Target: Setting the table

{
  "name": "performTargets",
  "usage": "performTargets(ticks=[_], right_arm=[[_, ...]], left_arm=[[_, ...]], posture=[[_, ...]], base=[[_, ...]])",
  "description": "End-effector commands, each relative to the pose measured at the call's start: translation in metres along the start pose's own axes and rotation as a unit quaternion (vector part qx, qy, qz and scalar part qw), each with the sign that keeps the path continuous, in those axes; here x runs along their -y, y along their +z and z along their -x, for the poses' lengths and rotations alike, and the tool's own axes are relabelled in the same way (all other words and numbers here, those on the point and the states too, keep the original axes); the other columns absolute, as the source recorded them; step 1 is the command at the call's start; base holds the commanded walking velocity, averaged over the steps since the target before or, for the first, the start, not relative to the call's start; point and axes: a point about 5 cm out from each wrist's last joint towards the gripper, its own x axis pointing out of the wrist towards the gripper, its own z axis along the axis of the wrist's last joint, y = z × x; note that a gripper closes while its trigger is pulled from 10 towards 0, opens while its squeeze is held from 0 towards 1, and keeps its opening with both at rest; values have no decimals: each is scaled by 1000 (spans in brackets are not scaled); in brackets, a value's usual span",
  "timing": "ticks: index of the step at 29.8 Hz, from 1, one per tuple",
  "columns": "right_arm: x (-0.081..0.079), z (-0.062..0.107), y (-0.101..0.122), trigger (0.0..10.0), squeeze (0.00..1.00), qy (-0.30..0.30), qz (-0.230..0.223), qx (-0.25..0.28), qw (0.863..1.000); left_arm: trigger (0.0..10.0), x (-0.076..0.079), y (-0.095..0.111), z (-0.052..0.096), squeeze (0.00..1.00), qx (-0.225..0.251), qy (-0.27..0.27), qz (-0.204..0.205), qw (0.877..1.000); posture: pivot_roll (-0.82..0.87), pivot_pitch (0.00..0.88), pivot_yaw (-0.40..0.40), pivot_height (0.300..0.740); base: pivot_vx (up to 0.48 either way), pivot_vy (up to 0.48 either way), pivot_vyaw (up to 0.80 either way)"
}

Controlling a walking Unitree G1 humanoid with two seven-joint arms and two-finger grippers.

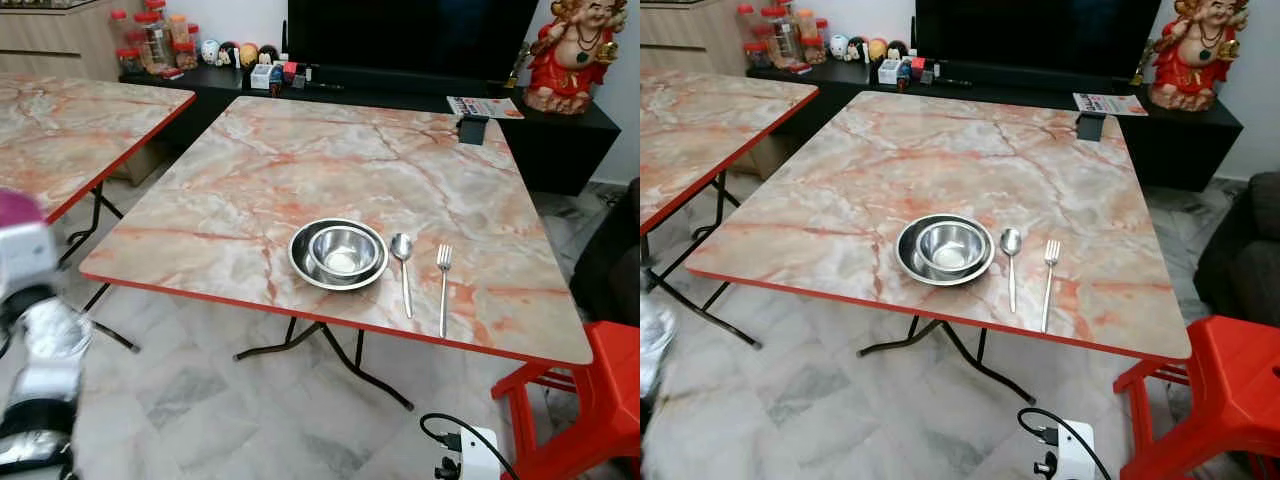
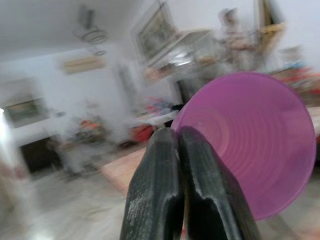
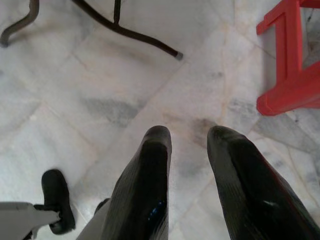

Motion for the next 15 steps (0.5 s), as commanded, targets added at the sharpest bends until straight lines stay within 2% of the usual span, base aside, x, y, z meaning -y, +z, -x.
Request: performTargets(ticks=[1,3,5,6,7,8,9,10,12,15], right_arm=[[0,-1,3,10000,0,-2,-5,4,1000],[0,-1,2,10000,0,-2,-4,2,1000],[2,-1,3,10000,0,-6,-8,2,1000],[2,-1,3,10000,0,-6,-8,2,1000],[3,-1,4,10000,0,-8,-10,3,1000],[4,-1,4,10000,0,-10,-11,4,1000],[5,-1,5,10000,0,-11,-12,6,1000],[5,-1,5,10000,0,-12,-12,6,1000],[6,-1,5,10000,0,-13,-13,5,1000],[7,-1,4,10000,0,-13,-12,4,1000]], left_arm=[[10000,23,12,-6,0,-19,-65,57,996],[10000,44,20,-9,0,-50,-120,112,985],[10000,77,29,-9,0,-125,-187,175,959],[10000,77,29,-9,0,-125,-187,175,959],[10000,90,36,-8,0,-141,-214,196,946],[10000,97,40,-7,0,-149,-232,205,939],[10000,109,48,-5,0,-155,-271,210,927],[10000,112,50,-5,0,-158,-284,212,922],[10000,122,54,-2,0,-182,-323,220,902],[10000,127,55,-3,0,-218,-357,216,882]], posture=[[-35,0,-24,740],[-39,0,-21,740],[-54,0,-13,740],[-54,0,-13,740],[-54,0,-13,740],[-61,0,-12,740],[-65,0,-13,740],[-65,0,-13,740],[-64,0,-14,740],[-59,0,-18,740]], base=[[0,0,0],[0,0,0],[0,0,0],[0,0,0],[0,0,0],[0,0,0],[0,0,0],[0,0,0],[0,0,0],[0,0,0]])
